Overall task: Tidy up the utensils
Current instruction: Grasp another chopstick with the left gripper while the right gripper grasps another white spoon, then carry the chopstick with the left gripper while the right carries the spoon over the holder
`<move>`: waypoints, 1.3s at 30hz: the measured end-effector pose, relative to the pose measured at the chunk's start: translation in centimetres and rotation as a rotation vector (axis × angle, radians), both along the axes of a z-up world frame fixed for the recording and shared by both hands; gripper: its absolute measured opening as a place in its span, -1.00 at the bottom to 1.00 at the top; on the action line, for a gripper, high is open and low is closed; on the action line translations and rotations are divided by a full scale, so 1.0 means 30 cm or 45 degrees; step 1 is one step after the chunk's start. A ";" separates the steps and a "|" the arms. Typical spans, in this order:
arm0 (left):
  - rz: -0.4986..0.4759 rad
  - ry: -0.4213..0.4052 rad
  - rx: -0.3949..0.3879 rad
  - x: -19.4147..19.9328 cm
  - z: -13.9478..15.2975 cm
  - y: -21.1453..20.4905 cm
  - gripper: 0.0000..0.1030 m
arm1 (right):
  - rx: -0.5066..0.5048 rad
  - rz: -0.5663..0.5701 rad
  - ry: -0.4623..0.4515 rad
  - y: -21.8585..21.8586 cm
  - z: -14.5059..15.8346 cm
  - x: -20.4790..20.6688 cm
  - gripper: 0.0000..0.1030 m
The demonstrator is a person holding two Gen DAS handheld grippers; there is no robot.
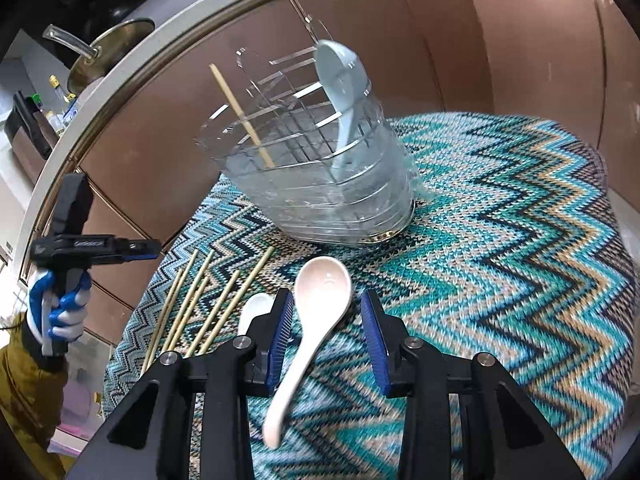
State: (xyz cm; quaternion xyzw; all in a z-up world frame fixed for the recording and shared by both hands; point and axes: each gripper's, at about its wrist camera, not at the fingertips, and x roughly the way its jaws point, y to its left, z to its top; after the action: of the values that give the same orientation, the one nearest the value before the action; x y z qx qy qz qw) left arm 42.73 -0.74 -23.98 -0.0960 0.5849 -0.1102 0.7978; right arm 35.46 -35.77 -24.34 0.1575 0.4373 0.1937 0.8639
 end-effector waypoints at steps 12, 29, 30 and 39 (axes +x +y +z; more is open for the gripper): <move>0.017 0.131 0.071 0.096 -0.123 -0.014 -0.73 | -0.001 0.186 0.094 0.026 -0.054 0.121 -0.49; 0.011 -0.089 0.014 -0.003 0.019 -0.012 -0.91 | -0.202 0.189 0.033 0.117 -0.008 0.079 -0.89; 0.010 -0.122 0.009 -0.020 0.044 -0.011 -0.91 | -0.215 0.180 0.014 0.114 0.011 0.062 -0.89; 0.029 -0.376 -0.053 -0.227 0.270 0.029 -0.91 | -0.330 0.080 -0.181 0.158 0.225 -0.180 -0.89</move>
State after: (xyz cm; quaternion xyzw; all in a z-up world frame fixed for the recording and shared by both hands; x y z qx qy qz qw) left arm 35.94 0.12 -15.87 -0.1021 0.4575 -0.1261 0.8743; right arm 30.07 -31.02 -17.60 0.0167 0.4013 0.1730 0.8993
